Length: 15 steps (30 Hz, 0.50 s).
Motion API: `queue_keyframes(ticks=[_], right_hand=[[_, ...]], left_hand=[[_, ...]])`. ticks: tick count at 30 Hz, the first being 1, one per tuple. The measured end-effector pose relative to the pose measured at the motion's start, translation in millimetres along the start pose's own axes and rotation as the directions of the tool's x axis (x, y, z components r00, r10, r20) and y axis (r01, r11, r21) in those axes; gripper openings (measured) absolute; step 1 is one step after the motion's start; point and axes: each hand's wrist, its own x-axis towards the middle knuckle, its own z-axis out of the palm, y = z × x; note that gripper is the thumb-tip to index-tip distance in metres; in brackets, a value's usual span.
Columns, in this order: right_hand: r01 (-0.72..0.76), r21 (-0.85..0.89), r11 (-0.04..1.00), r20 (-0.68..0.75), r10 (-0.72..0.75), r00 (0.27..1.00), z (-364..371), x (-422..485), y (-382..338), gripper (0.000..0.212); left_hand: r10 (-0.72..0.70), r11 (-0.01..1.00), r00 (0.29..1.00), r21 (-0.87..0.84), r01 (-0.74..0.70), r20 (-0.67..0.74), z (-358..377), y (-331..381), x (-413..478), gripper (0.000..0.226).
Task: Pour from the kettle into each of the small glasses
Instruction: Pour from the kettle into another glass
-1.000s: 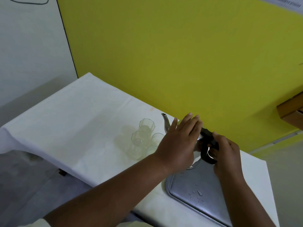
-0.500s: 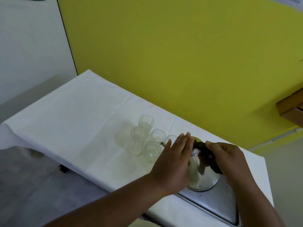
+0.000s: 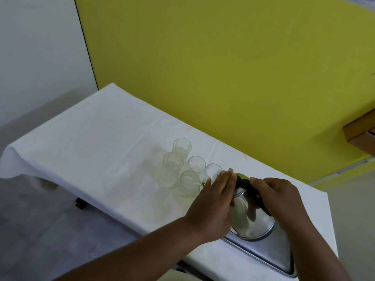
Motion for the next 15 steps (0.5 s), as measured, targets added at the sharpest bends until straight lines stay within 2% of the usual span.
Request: queue_keyframes(ticks=[15], right_hand=[[0.008, -0.020, 1.000, -0.014, -0.009, 1.000, -3.6, -4.3, -0.5, 0.052]], left_hand=[[0.014, 1.000, 1.000, -0.013, -0.015, -0.026, 3.6, 2.2, -0.4, 0.084]])
